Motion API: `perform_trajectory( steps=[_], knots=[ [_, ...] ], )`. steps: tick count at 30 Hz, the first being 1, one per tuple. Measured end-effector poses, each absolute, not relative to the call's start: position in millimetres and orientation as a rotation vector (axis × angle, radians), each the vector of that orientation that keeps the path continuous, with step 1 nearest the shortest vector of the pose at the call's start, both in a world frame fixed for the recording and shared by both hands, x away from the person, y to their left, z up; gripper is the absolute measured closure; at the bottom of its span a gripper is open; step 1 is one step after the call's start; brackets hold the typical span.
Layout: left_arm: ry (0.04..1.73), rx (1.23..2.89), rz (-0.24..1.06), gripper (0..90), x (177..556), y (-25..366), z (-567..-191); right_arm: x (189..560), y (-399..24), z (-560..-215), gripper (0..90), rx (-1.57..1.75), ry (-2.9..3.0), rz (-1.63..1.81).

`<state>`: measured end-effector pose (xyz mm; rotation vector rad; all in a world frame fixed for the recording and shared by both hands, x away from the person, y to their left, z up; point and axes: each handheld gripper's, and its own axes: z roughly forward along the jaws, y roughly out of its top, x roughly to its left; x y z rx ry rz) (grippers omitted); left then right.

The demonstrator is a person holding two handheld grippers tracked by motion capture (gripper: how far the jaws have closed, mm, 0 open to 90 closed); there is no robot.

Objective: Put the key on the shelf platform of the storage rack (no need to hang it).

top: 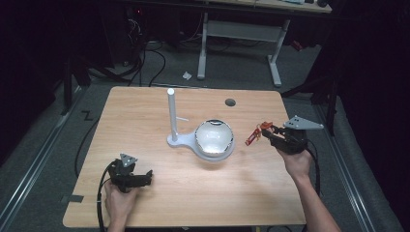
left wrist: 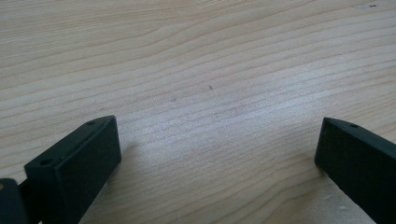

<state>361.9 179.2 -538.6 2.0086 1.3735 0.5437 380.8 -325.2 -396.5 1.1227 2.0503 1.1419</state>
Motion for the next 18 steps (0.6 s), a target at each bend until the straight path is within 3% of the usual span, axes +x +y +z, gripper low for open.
perform_trajectory(
  steps=[18],
  knots=[
    [1.373,2.010,0.543,0.6,362,179,-539,354,-303,-376,67.9,0.990,2.140,1.207]
  ],
)
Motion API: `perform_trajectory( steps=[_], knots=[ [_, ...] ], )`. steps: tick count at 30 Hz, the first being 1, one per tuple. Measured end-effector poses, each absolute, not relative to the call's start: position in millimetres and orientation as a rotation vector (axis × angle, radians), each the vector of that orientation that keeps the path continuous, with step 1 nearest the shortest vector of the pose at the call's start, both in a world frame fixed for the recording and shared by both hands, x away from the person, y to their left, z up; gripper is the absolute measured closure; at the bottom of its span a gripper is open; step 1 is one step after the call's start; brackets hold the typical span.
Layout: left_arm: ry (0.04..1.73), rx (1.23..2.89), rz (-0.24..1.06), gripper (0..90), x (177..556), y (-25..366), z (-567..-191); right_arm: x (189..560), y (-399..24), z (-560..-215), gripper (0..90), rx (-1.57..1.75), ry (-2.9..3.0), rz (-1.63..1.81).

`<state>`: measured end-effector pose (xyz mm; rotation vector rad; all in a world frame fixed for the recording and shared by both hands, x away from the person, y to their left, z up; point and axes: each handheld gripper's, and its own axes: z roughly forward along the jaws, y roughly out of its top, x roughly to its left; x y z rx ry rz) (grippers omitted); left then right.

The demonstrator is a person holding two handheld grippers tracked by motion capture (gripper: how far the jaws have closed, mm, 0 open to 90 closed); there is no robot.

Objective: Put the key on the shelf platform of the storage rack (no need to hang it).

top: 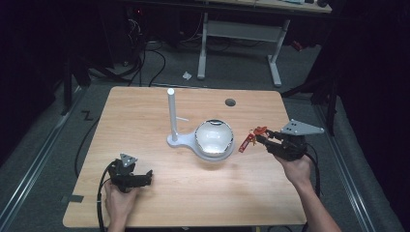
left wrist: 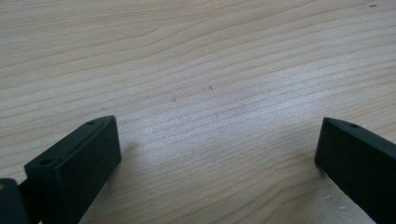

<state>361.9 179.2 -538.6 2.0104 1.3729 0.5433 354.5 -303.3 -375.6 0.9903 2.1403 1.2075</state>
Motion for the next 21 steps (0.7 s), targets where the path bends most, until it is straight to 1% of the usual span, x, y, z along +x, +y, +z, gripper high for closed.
perform_trajectory(
  steps=[12,21],
  knots=[
    [1.374,2.009,0.544,0.6,362,179,-539,344,-286,-363,67.9,0.902,2.197,1.271],
    [1.374,2.009,0.544,0.6,362,179,-539,348,-269,-356,67.9,0.847,2.232,1.300]
  ],
)
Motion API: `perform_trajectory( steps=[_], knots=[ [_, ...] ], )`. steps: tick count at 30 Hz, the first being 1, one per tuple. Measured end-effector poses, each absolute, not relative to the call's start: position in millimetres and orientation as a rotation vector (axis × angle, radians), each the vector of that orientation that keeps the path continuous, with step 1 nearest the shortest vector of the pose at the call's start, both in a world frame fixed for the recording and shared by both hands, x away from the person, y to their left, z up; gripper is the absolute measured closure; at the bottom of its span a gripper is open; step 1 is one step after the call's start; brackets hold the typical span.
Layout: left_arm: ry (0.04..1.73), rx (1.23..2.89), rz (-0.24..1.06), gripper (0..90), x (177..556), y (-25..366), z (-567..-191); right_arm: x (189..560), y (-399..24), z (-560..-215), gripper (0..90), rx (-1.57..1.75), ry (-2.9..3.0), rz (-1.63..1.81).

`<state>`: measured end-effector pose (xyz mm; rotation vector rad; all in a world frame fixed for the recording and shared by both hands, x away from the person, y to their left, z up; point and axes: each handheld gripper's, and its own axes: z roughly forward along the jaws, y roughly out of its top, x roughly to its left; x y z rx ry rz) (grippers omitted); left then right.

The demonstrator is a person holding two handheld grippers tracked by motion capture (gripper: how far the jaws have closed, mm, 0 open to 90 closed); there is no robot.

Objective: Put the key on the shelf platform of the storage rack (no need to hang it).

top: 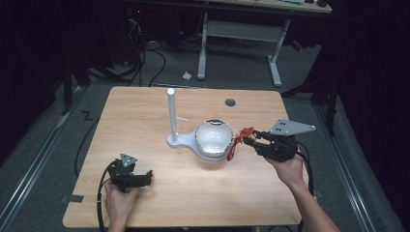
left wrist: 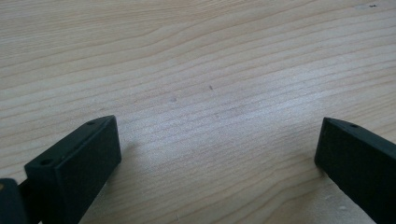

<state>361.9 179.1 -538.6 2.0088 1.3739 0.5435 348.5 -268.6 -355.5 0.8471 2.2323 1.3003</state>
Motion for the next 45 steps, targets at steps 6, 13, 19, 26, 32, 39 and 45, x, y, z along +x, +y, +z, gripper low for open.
perform_trajectory(
  steps=[6,13,19,26,32,39,45],
  knots=[
    [1.374,2.008,0.544,0.6,362,179,-539,355,-254,-351,67.8,0.803,2.243,1.319],
    [1.374,2.009,0.544,0.6,362,179,-539,369,-242,-348,67.8,0.794,2.240,1.348],
    [1.373,2.010,0.543,0.6,362,179,-539,379,-235,-349,67.8,0.799,2.239,1.350],
    [1.373,2.010,0.543,0.6,362,179,-539,392,-229,-357,67.8,0.811,2.252,1.326],
    [1.373,2.010,0.543,0.6,362,179,-539,401,-226,-366,67.8,0.828,2.266,1.294],
    [1.373,2.010,0.543,0.6,362,179,-539,411,-222,-377,67.8,0.851,2.284,1.279],
    [1.373,2.010,0.544,0.6,362,179,-539,416,-216,-387,67.8,0.868,2.309,1.247]
  ],
)
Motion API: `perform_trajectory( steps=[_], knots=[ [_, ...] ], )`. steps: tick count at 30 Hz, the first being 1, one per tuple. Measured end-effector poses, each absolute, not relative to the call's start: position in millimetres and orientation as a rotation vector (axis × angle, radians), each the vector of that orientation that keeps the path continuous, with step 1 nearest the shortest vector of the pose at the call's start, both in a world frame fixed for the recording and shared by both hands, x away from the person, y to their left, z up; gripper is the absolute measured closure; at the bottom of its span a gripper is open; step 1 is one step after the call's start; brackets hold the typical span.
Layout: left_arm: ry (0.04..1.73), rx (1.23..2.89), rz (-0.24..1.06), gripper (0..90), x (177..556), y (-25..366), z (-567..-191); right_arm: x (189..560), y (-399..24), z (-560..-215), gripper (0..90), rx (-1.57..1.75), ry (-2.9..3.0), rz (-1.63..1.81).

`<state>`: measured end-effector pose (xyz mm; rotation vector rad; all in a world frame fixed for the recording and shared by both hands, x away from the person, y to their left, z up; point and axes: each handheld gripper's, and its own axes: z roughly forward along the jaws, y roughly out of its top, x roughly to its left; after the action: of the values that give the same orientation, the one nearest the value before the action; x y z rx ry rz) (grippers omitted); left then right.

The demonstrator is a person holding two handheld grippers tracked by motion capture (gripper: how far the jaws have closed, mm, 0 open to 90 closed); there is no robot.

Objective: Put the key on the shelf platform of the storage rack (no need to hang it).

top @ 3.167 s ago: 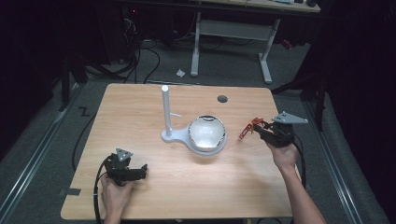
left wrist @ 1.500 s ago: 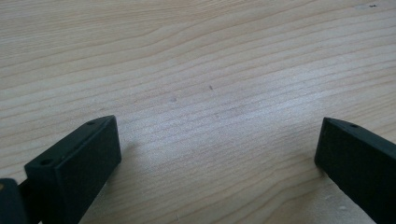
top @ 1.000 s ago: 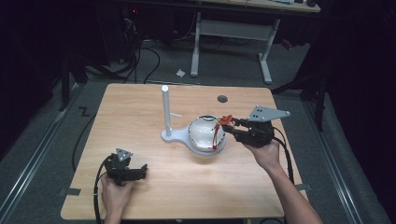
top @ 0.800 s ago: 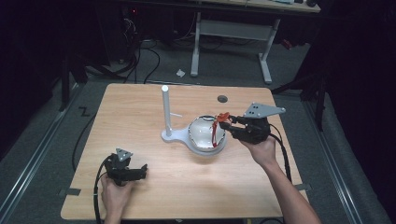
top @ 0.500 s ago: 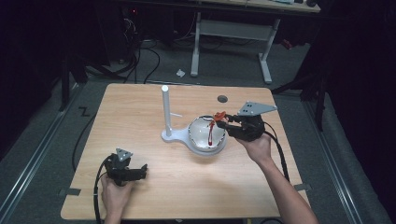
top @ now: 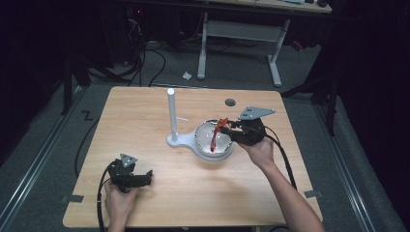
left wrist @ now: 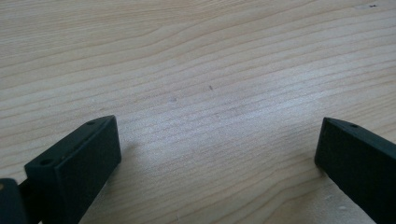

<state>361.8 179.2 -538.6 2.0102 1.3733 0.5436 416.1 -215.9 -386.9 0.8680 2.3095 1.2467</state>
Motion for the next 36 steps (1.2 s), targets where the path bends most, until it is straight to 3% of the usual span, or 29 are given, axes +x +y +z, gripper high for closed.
perform_trajectory(
  steps=[36],
  knots=[
    [1.372,2.010,0.545,0.9,361,179,-539,442,-198,-443,67.5,1.015,2.397,1.158]
  ],
)
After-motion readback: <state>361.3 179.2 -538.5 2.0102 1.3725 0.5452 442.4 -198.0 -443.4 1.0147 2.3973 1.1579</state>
